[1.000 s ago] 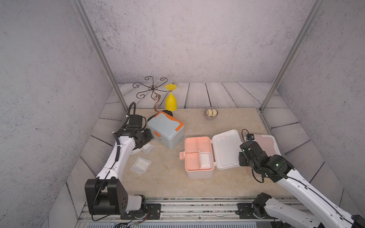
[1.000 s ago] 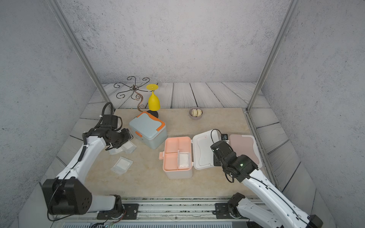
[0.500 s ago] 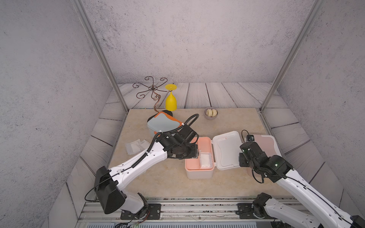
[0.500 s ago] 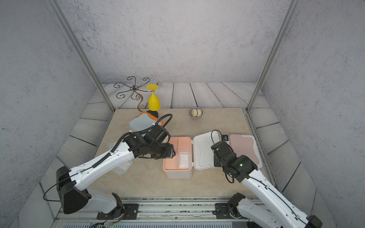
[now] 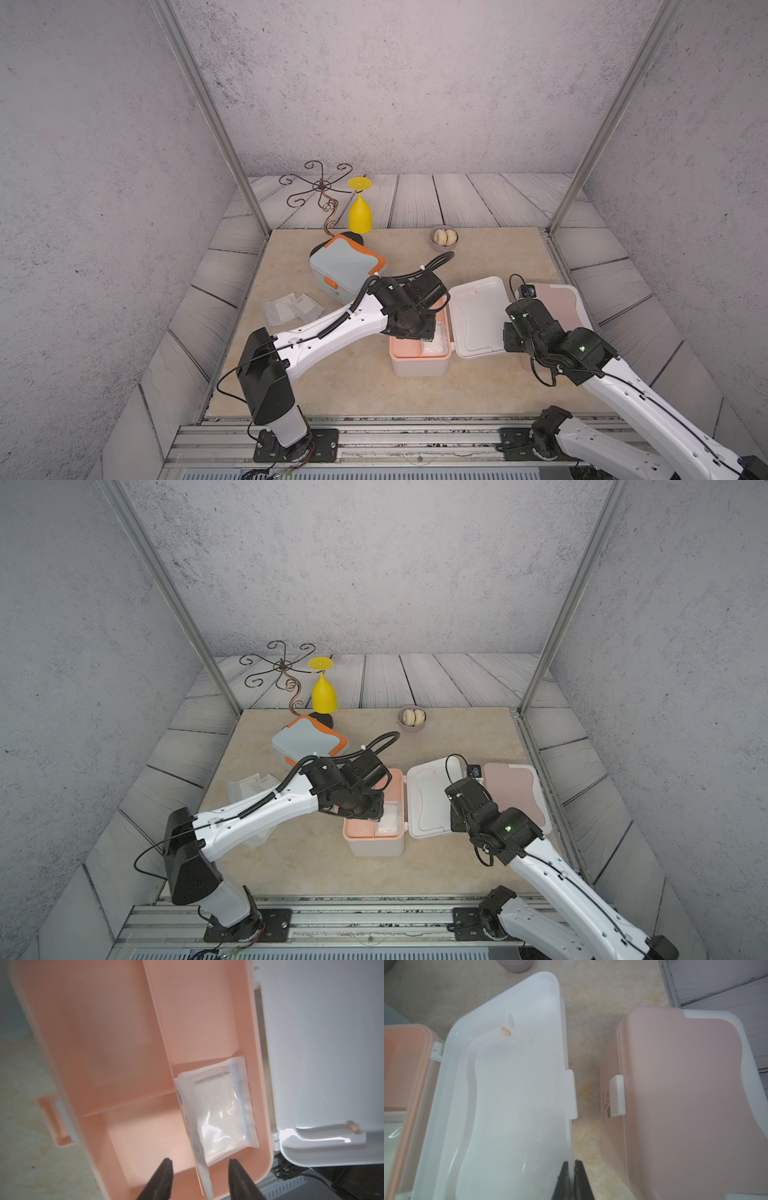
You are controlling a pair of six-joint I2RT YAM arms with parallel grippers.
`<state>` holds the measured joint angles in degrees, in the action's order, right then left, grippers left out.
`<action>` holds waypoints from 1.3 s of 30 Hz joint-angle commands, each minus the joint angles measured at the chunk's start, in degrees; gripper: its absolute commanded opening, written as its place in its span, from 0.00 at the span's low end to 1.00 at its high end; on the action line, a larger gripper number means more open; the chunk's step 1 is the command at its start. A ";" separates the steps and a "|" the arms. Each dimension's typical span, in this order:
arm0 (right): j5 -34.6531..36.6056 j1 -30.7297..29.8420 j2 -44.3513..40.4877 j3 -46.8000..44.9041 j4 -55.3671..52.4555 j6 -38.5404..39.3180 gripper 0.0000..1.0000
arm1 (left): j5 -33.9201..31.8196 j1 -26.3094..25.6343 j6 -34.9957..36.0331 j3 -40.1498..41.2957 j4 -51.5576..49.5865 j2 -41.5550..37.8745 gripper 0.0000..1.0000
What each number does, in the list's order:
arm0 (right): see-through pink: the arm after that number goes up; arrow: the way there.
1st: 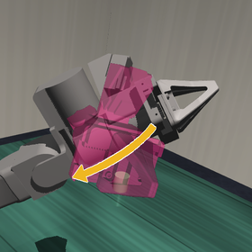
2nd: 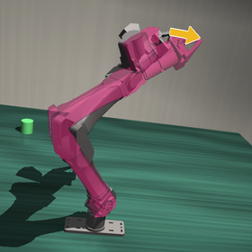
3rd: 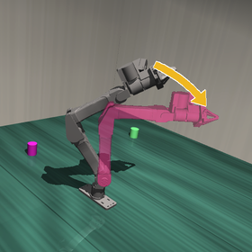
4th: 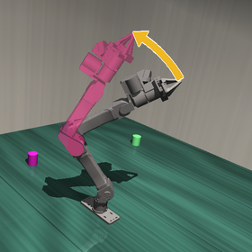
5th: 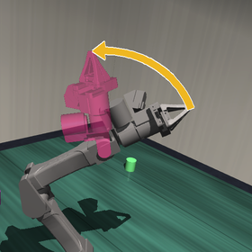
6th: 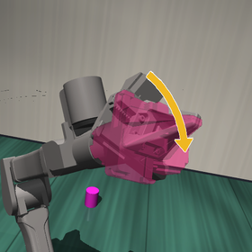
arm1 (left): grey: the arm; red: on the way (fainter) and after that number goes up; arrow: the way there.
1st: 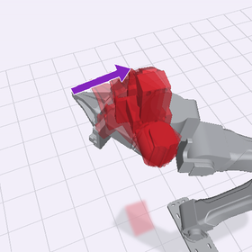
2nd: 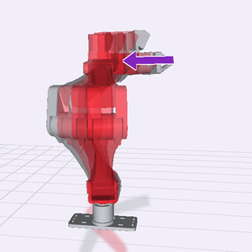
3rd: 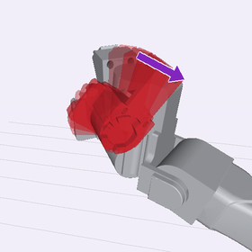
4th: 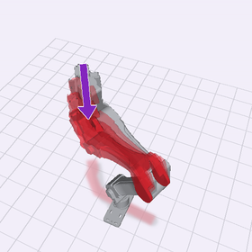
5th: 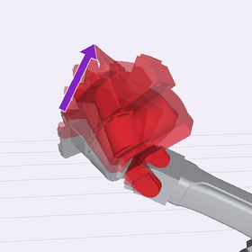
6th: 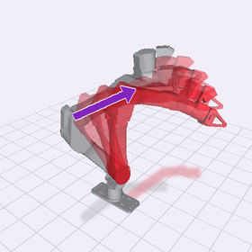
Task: Open first aid kits and take out gauze
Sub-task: Pick up the gauze from the first aid kit, then place the gauze at the center of the board.
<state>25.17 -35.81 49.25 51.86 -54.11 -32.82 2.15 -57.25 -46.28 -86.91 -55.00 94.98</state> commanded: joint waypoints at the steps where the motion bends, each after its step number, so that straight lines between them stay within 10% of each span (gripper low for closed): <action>1: -0.73 0.33 -1.82 0.18 2.61 -1.62 0.04 | -0.79 -0.47 0.48 -1.24 -1.22 1.56 0.39; 11: -1.09 0.83 -2.15 -0.68 2.87 -1.76 0.04 | -0.37 -0.66 0.89 -1.66 -1.22 2.32 0.00; 21: -1.35 1.10 -2.65 -1.83 3.77 -1.69 0.04 | -9.59 4.61 1.14 -0.75 -3.32 -9.18 0.00; 39: -2.59 1.38 -2.41 -4.07 5.73 -1.77 0.04 | -1.72 52.23 5.26 25.38 7.87 -30.33 0.00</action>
<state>23.51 -34.68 47.88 47.27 -50.30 -32.97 -2.26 -8.58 -40.97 -64.45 -50.37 65.82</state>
